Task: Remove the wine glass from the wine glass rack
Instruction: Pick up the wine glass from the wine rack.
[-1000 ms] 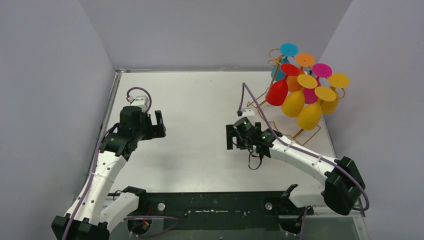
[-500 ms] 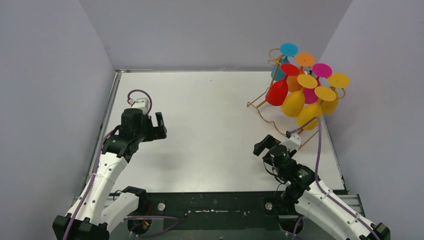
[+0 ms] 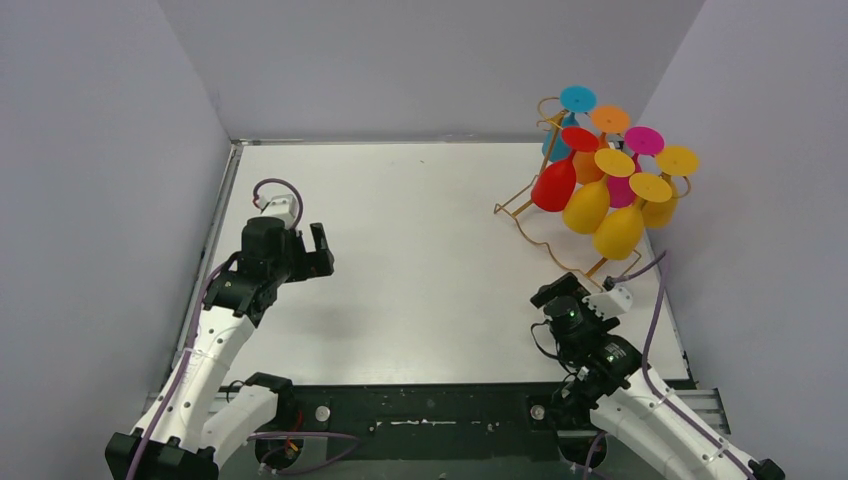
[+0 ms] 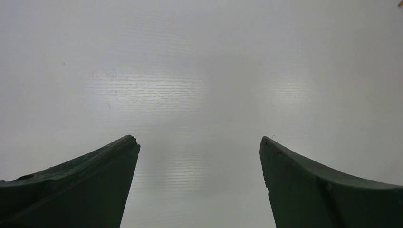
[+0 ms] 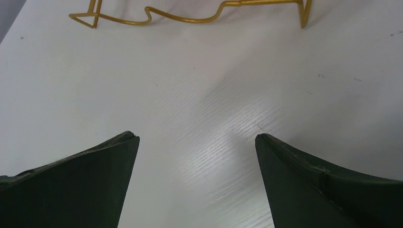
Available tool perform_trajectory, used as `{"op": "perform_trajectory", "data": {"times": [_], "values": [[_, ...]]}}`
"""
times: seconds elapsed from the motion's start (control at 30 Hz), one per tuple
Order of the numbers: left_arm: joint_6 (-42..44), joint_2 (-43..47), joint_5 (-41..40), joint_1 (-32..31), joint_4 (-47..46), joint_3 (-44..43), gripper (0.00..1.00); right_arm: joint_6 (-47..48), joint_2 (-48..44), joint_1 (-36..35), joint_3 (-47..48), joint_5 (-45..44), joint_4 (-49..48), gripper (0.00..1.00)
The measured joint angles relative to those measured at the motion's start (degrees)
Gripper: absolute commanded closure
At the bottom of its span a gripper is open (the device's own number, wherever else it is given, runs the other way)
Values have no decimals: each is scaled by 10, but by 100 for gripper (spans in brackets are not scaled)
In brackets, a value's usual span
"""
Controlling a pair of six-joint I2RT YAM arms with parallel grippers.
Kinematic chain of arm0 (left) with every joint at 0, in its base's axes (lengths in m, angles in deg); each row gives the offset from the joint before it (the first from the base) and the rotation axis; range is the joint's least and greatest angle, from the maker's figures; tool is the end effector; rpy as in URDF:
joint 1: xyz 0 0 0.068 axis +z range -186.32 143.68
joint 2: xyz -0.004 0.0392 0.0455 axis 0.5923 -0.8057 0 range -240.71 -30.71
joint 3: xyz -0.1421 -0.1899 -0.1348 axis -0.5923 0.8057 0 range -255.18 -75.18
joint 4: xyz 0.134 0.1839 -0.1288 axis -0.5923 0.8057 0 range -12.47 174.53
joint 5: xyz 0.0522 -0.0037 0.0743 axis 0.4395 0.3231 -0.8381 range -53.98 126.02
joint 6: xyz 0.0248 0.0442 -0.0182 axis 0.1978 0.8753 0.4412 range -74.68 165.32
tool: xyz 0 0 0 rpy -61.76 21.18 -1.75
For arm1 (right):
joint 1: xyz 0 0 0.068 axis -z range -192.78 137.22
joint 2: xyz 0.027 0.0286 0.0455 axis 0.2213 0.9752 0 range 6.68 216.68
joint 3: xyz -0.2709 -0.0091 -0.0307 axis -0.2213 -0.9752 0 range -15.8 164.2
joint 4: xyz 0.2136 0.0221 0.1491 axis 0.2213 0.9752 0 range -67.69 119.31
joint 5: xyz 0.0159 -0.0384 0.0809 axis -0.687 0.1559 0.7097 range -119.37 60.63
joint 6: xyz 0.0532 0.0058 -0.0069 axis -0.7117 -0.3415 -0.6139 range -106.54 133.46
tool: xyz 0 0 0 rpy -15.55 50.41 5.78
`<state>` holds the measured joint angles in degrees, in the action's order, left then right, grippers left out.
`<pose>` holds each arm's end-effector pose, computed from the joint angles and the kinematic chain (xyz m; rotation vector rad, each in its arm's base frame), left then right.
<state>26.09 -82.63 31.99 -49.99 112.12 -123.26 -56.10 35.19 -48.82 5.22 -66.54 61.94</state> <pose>0.1866 -0.0428 0.2968 -0.1472 2.2449 -0.2317 0.1004 0.0463 0.1920 0.9067 2.0095 0.2393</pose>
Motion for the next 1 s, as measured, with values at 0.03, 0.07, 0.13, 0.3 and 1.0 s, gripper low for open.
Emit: {"op": "perform_trajectory", "data": {"times": [0.03,0.07,0.13,0.3,1.0], "values": [[-1,0,0,0,-2,1,3,-3,-1,0,6,-9,5,0],[-1,1,0,0,-5,2,3,-5,-3,0,10,-17,8,0],[-2,2,2,0,-8,6,3,-7,-12,1,18,-43,18,0],[-8,3,10,0,-8,9,3,3,-13,4,51,-97,57,0],[-12,14,17,0,-10,9,3,306,95,12,236,148,-47,2]]}}
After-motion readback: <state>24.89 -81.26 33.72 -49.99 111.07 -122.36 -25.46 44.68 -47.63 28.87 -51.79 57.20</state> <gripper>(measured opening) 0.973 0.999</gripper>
